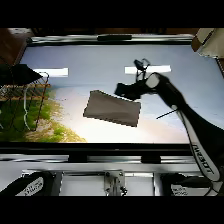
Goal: Fold the shirts.
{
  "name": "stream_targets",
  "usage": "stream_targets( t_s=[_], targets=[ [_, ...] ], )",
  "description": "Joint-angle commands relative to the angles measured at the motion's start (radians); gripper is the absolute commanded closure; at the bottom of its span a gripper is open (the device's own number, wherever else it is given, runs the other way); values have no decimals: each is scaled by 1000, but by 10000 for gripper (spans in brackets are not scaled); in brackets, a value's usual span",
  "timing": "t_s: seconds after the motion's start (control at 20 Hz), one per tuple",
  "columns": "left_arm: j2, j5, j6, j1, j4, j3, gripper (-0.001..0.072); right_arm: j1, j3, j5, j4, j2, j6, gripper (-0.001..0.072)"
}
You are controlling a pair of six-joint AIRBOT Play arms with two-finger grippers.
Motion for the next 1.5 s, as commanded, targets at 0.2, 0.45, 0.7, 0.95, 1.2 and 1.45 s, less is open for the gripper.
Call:
stream_targets(
  t_s=[0.2, 0.45, 0.7, 0.95, 1.2, 1.45],
  targets=[
    [4, 11, -1, 2, 5, -65, 675, -228, -200, 171, -129, 4, -49, 53],
    [3, 61, 0, -29, 2, -76, 675, -222, -211, 24, 133, -142, -135, 54],
    [3, 90, 19, -71, 3, -76, 675, -187, -202, 29, 266, -217, -250, 456],
    [3, 89, 19, -81, 2, -76, 675, -372, -59, 28, 120, -97, -230, 646],
    [3, 78, 19, -81, 2, -76, 675, -737, -47, 251, -244, 142, -69, 646],
    [6, 42, 19, -81, 2, -76, 675, -1072, -225, 410, -396, 310, -50, 646]
  ],
)
